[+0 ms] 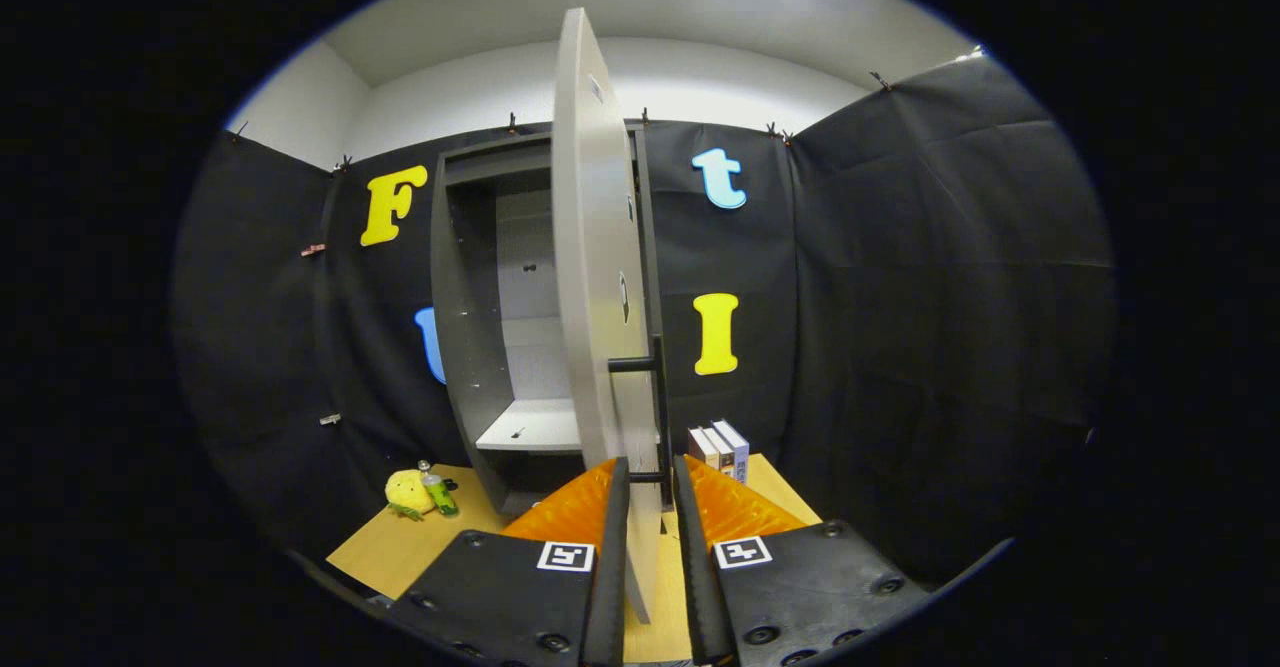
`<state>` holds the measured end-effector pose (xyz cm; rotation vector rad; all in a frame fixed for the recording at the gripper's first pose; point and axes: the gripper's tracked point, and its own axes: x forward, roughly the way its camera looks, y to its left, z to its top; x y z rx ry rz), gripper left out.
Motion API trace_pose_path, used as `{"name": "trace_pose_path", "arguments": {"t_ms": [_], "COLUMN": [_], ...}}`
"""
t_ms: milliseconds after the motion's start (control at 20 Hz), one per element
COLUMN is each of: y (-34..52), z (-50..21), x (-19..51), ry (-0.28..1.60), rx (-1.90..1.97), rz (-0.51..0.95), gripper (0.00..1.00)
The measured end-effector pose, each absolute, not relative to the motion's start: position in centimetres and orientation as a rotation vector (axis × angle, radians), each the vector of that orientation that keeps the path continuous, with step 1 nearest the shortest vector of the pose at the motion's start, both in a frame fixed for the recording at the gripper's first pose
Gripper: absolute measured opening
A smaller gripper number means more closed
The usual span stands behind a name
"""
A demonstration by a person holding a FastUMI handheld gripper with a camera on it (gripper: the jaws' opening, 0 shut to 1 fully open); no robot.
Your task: Open the shoe cabinet door, grab the shoes and put them into the shoe cabinet, then close the shoe cabinet door.
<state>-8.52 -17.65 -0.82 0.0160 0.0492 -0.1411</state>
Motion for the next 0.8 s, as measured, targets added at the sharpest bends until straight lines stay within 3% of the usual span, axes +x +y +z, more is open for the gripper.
{"name": "trace_pose_path", "arguments": {"t_ms": [400, 800], "y": [-17.5, -11.8], "z": [-1.3, -4.6], "x": [-9.8, -7.7], "ry": [0.064, 0.129], "rx": [0.02, 0.032], "rz": [-0.155, -0.064], "gripper": [0.29, 0.29]}}
